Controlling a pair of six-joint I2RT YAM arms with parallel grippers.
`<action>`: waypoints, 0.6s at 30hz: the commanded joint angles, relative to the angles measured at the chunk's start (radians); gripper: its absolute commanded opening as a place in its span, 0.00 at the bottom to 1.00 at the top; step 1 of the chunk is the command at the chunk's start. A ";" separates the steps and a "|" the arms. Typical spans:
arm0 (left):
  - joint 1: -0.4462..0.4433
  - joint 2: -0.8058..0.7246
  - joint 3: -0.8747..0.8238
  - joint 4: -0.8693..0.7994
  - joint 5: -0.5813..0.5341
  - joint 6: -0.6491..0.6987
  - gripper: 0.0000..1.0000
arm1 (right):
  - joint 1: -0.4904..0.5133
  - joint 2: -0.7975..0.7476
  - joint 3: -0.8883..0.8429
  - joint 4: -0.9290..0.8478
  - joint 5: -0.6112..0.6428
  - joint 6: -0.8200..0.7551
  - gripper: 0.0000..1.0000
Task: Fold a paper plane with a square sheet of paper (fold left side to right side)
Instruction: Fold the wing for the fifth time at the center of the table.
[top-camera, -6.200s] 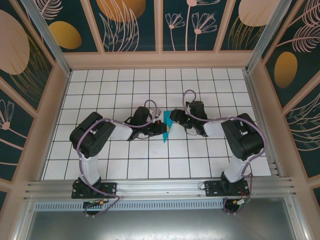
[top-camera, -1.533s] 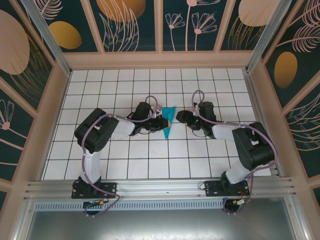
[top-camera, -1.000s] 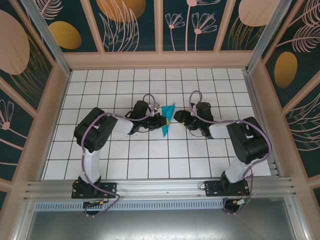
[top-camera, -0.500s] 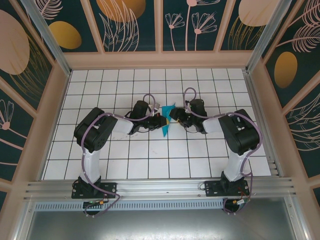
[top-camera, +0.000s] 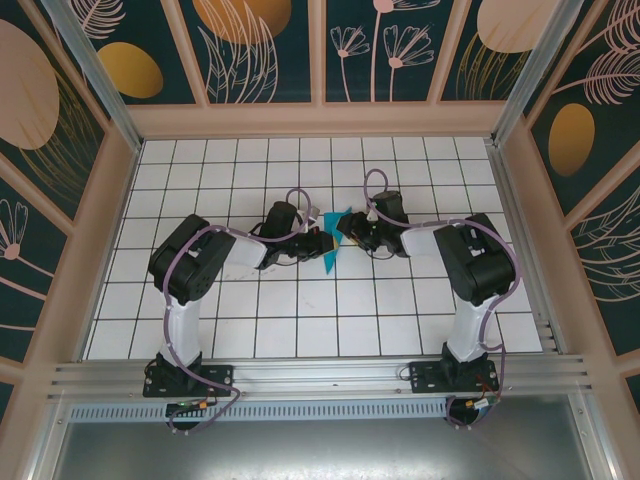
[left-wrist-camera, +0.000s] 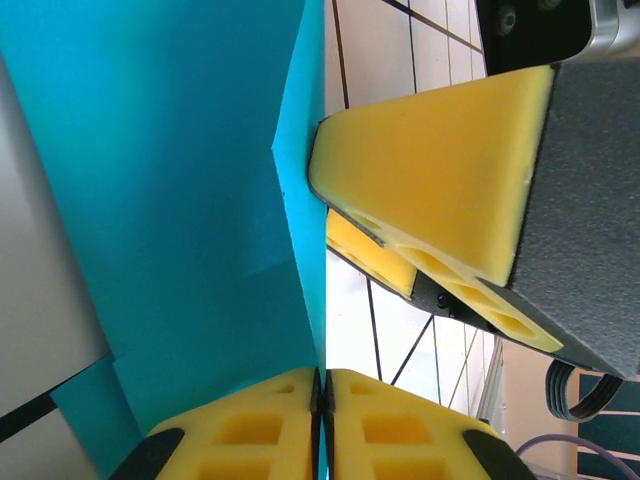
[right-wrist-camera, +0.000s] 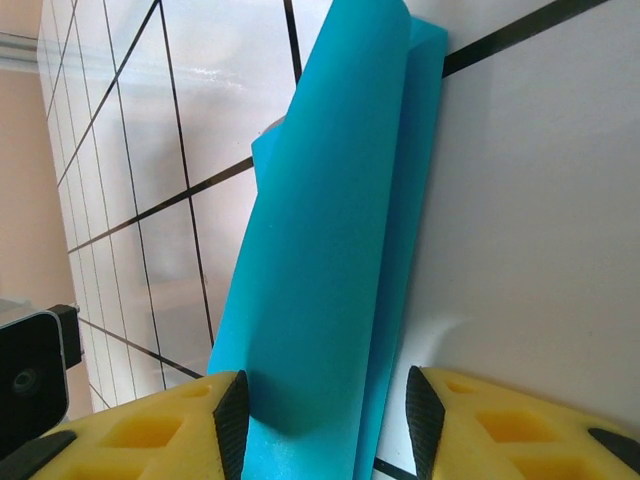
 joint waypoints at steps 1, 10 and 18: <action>0.012 -0.007 0.007 -0.005 -0.012 0.020 0.18 | 0.029 0.084 0.010 -0.044 0.048 -0.011 0.49; 0.017 -0.003 0.020 -0.024 0.001 0.041 0.25 | 0.032 0.084 0.015 -0.047 0.048 -0.013 0.48; 0.016 -0.051 -0.006 -0.042 -0.003 0.081 0.38 | 0.035 0.084 0.020 -0.054 0.051 -0.018 0.48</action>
